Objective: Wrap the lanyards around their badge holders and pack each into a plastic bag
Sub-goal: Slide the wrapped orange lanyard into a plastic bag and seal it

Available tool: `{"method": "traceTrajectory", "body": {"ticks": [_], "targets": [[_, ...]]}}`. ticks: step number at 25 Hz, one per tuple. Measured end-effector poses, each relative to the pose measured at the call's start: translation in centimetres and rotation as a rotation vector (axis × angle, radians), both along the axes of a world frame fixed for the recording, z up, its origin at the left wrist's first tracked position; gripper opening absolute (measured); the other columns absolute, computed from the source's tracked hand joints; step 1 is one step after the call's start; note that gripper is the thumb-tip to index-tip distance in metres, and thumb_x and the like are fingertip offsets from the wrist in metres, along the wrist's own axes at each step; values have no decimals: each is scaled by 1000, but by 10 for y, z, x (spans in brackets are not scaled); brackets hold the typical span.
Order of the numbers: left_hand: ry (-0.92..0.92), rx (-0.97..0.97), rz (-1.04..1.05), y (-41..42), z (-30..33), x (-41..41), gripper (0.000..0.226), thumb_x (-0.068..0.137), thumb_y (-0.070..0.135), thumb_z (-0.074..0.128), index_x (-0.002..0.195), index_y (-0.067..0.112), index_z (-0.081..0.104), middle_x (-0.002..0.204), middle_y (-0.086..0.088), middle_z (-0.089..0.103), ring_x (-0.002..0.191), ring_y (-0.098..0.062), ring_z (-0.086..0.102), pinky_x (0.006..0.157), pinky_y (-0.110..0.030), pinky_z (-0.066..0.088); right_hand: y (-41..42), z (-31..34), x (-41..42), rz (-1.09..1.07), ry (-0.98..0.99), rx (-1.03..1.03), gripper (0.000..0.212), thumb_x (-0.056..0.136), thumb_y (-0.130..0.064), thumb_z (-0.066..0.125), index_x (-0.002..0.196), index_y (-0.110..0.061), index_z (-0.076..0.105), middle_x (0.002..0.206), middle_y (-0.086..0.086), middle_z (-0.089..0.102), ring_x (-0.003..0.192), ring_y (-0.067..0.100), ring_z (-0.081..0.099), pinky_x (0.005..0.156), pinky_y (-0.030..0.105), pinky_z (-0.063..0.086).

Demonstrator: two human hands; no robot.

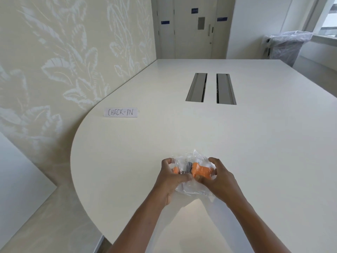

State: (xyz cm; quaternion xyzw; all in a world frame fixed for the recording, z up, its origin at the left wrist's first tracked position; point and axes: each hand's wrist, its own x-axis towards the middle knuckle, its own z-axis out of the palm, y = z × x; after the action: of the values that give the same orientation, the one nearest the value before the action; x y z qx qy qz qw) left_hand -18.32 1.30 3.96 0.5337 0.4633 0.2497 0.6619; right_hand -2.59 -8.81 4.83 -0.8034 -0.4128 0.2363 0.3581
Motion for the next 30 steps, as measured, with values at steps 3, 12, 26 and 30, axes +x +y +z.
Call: {"method": "traceTrajectory", "body": {"ticks": [3,12,26,30], "targets": [[-71,-4,65,10,-1,-10,77,59,11,90,119,34,47,110,-6,69,93,-18,69,68,-26,56,16,-1,-3,18,21,89,83,69,-55,83,140,-44,41,99,-15,60,94,13,60,77,29,46],[-155,35,126,90,10,-65,97,40,27,94,126,30,50,114,-15,71,102,-28,70,98,-49,55,103,4,-55,84,139,239,85,71,-49,85,142,-47,38,103,-15,57,88,16,70,76,33,59],[-191,-16,74,336,5,-202,75,71,5,89,132,24,49,124,-15,67,102,-27,69,69,-32,57,343,2,-202,15,188,266,83,75,-39,85,145,-32,41,96,-14,54,104,21,64,93,44,55],[-191,-5,61,380,1,-211,63,75,6,86,123,29,51,120,-10,68,97,-22,70,61,-29,56,388,-1,-213,-11,146,263,81,75,-40,84,144,-32,43,100,-13,53,100,12,56,90,30,50]]}}
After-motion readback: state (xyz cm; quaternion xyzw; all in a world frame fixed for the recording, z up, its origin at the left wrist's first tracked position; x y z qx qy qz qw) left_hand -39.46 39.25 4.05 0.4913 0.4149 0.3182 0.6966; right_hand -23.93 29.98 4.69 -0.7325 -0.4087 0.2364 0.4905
